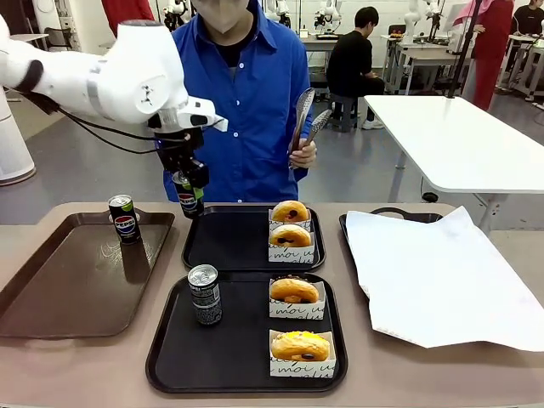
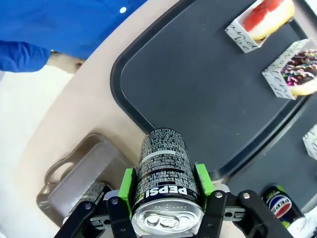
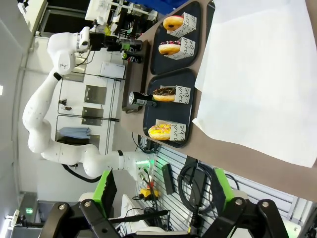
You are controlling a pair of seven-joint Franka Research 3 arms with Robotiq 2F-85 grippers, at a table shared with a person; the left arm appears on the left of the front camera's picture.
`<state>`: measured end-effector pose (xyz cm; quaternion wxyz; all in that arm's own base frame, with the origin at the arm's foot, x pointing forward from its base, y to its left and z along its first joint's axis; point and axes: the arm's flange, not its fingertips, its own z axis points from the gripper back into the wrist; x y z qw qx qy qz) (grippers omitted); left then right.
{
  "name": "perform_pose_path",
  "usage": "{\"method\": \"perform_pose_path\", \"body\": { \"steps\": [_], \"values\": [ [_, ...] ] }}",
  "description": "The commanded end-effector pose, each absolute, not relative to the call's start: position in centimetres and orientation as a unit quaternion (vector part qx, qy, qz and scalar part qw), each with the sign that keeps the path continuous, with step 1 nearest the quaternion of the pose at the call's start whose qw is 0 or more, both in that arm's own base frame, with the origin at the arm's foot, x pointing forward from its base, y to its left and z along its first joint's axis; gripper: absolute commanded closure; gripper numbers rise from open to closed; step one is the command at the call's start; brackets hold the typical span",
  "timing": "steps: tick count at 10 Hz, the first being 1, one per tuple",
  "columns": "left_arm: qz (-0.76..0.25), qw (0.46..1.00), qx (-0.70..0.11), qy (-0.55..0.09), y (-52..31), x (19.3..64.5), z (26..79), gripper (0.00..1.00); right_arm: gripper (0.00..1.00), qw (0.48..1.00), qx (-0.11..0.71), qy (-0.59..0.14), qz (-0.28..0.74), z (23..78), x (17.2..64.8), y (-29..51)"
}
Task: Set up donuts and drinks on trays.
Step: Pick up one Pepsi coke from the Handle tray and place it on the Flat Tray without a Pepsi coke.
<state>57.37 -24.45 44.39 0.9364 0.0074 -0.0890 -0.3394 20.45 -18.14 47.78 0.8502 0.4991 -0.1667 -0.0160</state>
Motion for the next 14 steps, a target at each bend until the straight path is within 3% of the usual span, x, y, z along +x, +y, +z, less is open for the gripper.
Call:
{"method": "perform_pose_path", "body": {
  "steps": [1, 7, 8, 9, 11, 12, 13, 14],
  "values": [
    [-0.330, 0.940, 0.030, -0.077, -26.0, 58.4, 42.9, 0.42, 0.00, 0.844, 0.507, -0.176, -0.009, 47.7, 20.6, -18.1],
    [-0.340, 0.938, 0.045, -0.043, -28.4, 59.3, 39.1, 0.42, 0.00, 0.844, 0.507, -0.176, -0.009, 47.7, 20.6, -18.1],
    [-0.344, 0.937, 0.041, -0.037, -28.6, 59.3, 39.0, 0.34, 0.00, 0.844, 0.507, -0.176, -0.009, 47.7, 20.6, -18.1],
    [-0.347, 0.937, 0.033, -0.037, -28.5, 59.1, 39.1, 0.00, 0.00, 0.844, 0.507, -0.176, -0.009, 47.7, 20.6, -18.1],
    [-0.340, 0.940, 0.012, -0.037, -28.0, 58.2, 41.0, 0.00, 0.00, 0.844, 0.507, -0.176, -0.009, 47.7, 20.6, -18.1],
    [-0.343, 0.938, 0.002, -0.043, -27.7, 57.0, 42.4, 0.10, 0.00, 0.844, 0.507, -0.176, -0.009, 47.7, 20.6, -18.1],
    [-0.343, 0.938, 0.005, -0.052, -27.3, 55.6, 43.6, 0.00, 0.00, 0.844, 0.507, -0.176, -0.009, 47.7, 20.6, -18.1],
    [-0.340, 0.939, 0.002, -0.061, -26.8, 54.2, 44.5, 0.00, 0.00, 0.844, 0.507, -0.176, -0.009, 47.7, 20.6, -18.1]
  ]
}}
